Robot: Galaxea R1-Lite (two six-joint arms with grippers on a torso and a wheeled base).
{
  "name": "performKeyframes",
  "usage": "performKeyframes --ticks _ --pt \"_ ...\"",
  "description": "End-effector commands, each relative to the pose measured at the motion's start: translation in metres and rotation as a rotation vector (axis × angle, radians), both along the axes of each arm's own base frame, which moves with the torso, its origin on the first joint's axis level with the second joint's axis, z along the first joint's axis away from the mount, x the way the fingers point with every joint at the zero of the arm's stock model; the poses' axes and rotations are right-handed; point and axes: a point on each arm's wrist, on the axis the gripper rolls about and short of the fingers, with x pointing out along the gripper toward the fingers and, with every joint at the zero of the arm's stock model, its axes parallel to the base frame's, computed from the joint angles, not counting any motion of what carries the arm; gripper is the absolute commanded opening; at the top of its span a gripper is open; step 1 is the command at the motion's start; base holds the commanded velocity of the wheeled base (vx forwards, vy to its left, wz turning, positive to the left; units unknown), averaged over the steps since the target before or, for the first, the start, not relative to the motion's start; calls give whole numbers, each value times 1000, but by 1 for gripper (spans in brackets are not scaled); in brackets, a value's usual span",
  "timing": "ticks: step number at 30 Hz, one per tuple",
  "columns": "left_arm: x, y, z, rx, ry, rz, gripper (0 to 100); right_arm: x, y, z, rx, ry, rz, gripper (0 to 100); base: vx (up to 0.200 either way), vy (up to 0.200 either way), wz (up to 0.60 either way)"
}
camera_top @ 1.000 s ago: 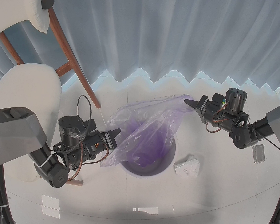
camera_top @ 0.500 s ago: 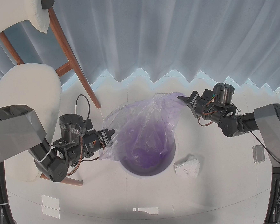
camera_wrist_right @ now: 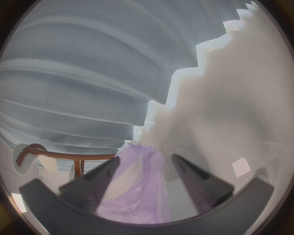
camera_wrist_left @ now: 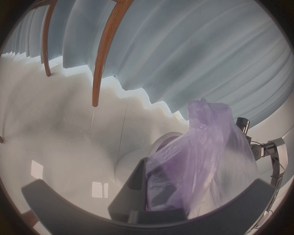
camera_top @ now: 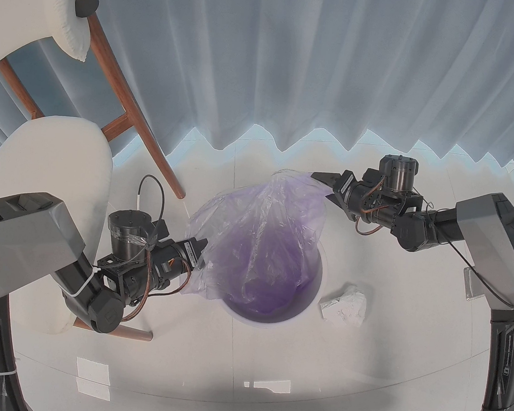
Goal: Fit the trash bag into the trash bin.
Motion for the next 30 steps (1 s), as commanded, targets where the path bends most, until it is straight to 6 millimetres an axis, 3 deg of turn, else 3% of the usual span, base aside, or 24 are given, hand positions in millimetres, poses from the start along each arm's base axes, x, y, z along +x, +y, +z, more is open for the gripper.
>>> performKeyframes --ticks 1,4,7,11,20,30 --pt "-8 -1 3 22 -19 -16 0 -35 -10 43 63 23 -15 100 0 0 0" --pt "-15 -4 7 30 -31 -41 0 -62 -9 56 66 50 12 100 0 0 0" --pt "-22 -11 10 26 -40 -65 0 -93 5 67 52 89 68 100 0 0 0" --pt "-34 -20 12 24 -49 -100 0 -115 19 69 28 138 119 100 0 0 0" --pt "-51 -30 24 17 -81 -146 0 -122 41 60 8 158 175 100 0 0 0" --pt "-56 -36 19 24 -68 -169 0 -123 61 42 -45 160 227 100 0 0 0"
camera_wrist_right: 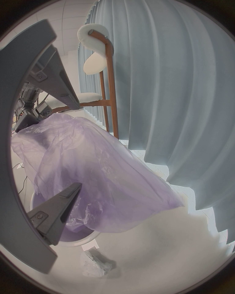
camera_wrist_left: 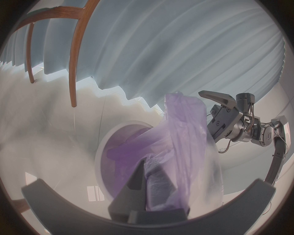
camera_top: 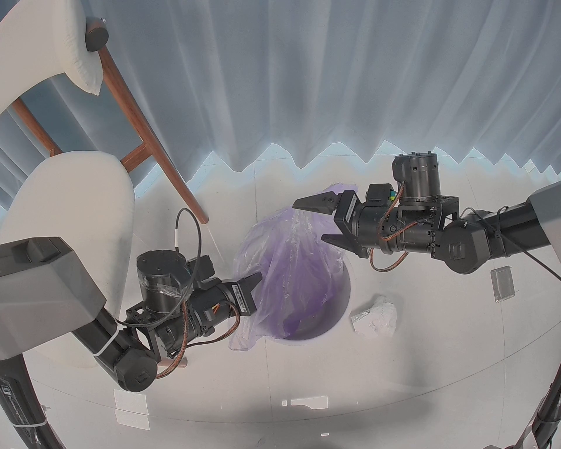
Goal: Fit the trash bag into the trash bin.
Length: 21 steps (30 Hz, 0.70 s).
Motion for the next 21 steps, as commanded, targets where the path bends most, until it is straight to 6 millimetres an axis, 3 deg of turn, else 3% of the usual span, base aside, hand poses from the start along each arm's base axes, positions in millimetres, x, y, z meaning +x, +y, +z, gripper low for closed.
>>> performKeyframes --ticks 1,4,5,18,21 --pt "-2 -2 -1 3 4 -8 0 1 8 -7 -13 2 17 100 0 0 0" --pt "-1 -2 -1 2 2 -7 0 1 8 -9 -25 2 -9 100 0 0 0" --pt "-1 -2 -1 1 0 -5 0 1 9 -11 -36 5 -26 0 0 0 0" --pt "1 0 2 -2 -9 4 0 -10 1 -12 -63 6 -81 0 0 0 0" --pt "8 7 2 0 -14 40 0 -12 -9 -10 -66 8 -102 0 0 0 0"
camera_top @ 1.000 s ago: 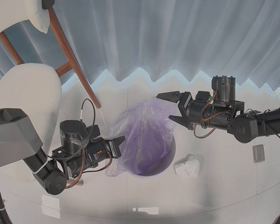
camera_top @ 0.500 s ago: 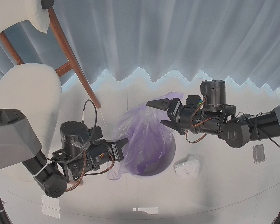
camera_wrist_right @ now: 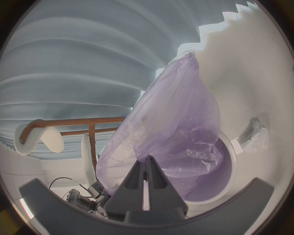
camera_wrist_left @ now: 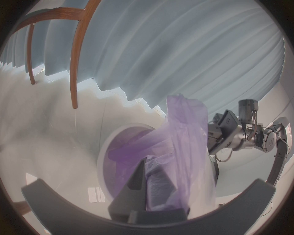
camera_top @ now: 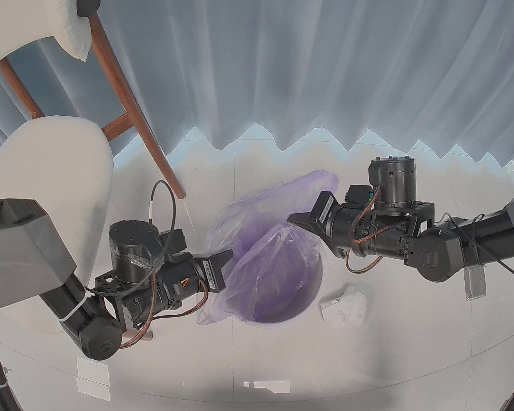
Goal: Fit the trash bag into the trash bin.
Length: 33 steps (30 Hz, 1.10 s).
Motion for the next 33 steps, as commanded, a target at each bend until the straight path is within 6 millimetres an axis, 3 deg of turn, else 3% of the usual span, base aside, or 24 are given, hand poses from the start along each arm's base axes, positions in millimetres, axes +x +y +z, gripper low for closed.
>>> performKeyframes --ticks 1,9,17,22,29,33 --pt "9 8 1 1 -10 50 0 -3 -15 6 3 -6 -27 0 0 0 0" --pt "29 21 14 -14 -49 161 0 6 -43 24 55 -69 -79 0 0 0 0" --pt "25 17 7 28 7 195 0 26 -60 37 85 -135 -128 0 0 0 0" --pt "15 7 -1 44 41 159 0 55 -89 18 76 -111 -197 0 0 0 0" --pt "5 -8 -15 64 87 109 0 82 -102 -10 89 -147 -243 0 0 0 0" --pt "5 -11 -31 86 122 103 0 85 -105 -23 80 -116 -251 0 0 0 0"
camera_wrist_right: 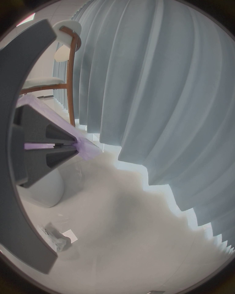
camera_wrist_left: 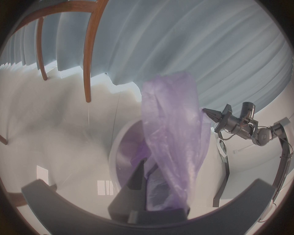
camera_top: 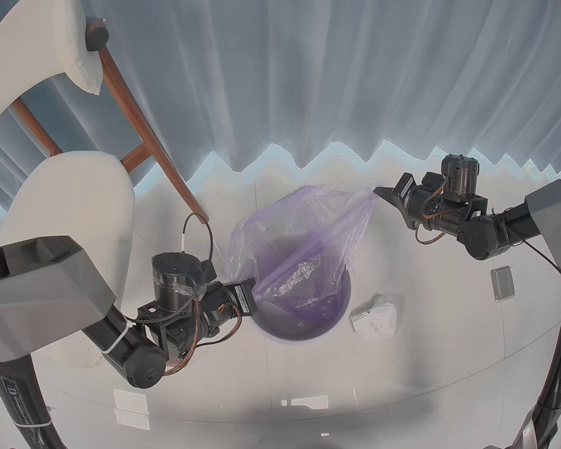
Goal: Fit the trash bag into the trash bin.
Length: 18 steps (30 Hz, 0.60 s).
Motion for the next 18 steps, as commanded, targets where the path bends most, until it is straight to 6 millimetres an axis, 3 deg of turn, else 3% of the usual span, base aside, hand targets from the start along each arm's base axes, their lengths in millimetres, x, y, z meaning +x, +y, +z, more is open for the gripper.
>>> performKeyframes --ticks 1,7,12,18 --pt "-2 -6 -21 29 53 -16 0 9 -4 -30 -14 74 -15 0 0 0 0" --pt "-3 -5 -23 40 66 -8 0 -3 -6 -47 -25 144 -13 0 0 0 0" --pt "-10 -2 -31 90 143 -12 0 -25 -6 -66 -49 234 0 0 0 0 0" --pt "-17 -1 -42 117 199 -36 0 -41 -12 -76 -48 280 16 0 0 0 0"
